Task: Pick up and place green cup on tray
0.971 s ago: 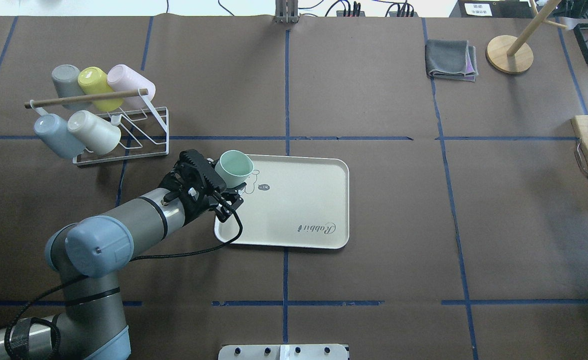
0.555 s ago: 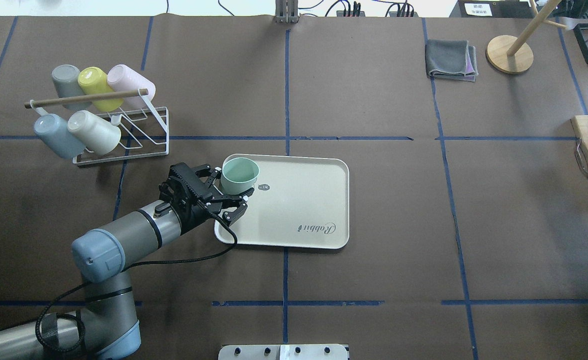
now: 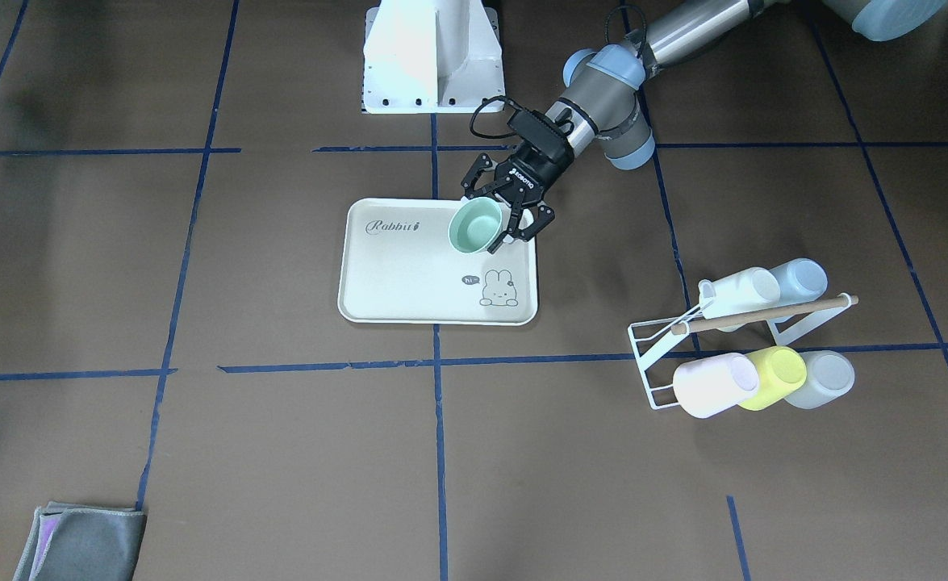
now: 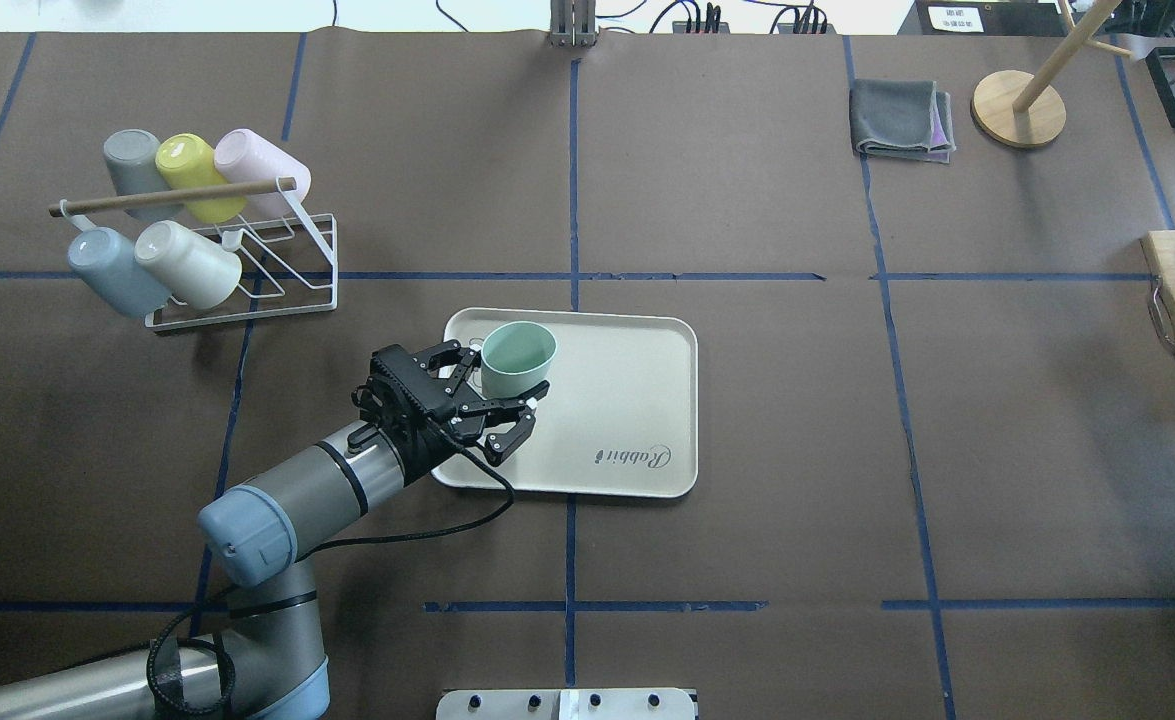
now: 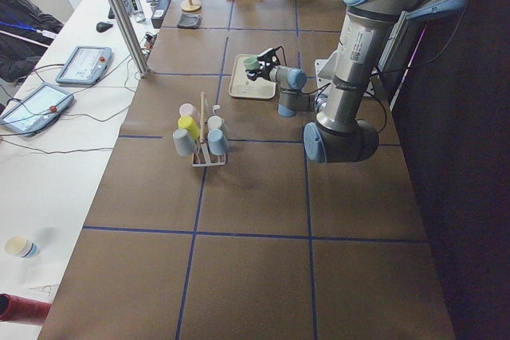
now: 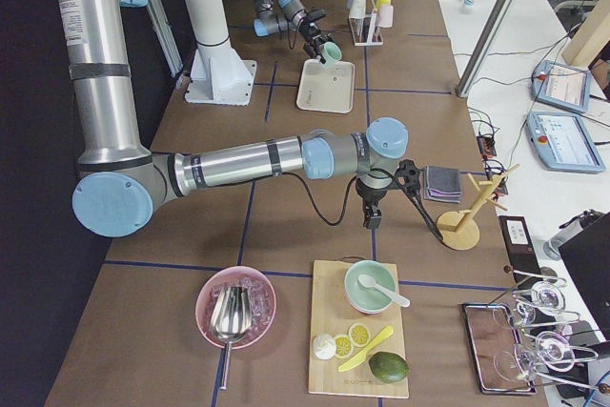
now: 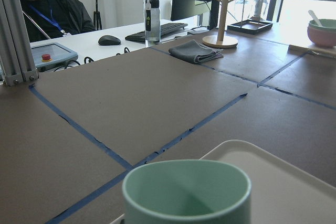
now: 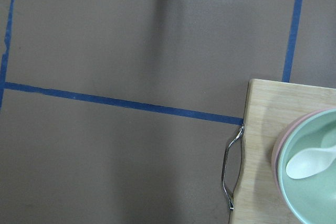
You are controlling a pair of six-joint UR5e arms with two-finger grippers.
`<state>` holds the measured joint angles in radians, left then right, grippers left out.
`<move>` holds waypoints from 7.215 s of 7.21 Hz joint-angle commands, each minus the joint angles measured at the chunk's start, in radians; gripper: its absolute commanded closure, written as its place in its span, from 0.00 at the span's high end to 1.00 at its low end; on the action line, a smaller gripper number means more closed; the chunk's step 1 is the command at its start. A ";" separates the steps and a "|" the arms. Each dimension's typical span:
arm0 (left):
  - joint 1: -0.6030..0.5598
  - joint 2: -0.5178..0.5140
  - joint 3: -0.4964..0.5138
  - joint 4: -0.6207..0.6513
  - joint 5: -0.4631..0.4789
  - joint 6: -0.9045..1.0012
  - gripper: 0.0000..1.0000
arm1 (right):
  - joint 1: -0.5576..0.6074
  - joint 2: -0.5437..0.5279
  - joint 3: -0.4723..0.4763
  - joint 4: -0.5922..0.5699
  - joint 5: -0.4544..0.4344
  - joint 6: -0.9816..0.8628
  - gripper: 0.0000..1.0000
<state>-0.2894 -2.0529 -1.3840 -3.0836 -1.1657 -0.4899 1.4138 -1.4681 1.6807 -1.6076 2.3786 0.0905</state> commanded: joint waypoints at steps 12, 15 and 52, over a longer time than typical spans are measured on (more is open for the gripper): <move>0.002 -0.078 0.059 0.128 0.009 0.001 0.88 | -0.001 -0.005 -0.016 -0.002 -0.004 0.000 1.00; 0.003 -0.078 0.059 0.128 0.009 0.002 0.93 | 0.000 -0.005 -0.022 -0.002 -0.004 0.000 1.00; -1.323 0.444 -0.148 1.614 -1.210 0.643 1.00 | 0.172 -0.037 -0.108 -0.003 0.008 -0.002 1.00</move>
<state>-1.6125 -1.6092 -1.5317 -1.4660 -2.3761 0.1534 1.5769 -1.4909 1.5754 -1.6127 2.3882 0.0906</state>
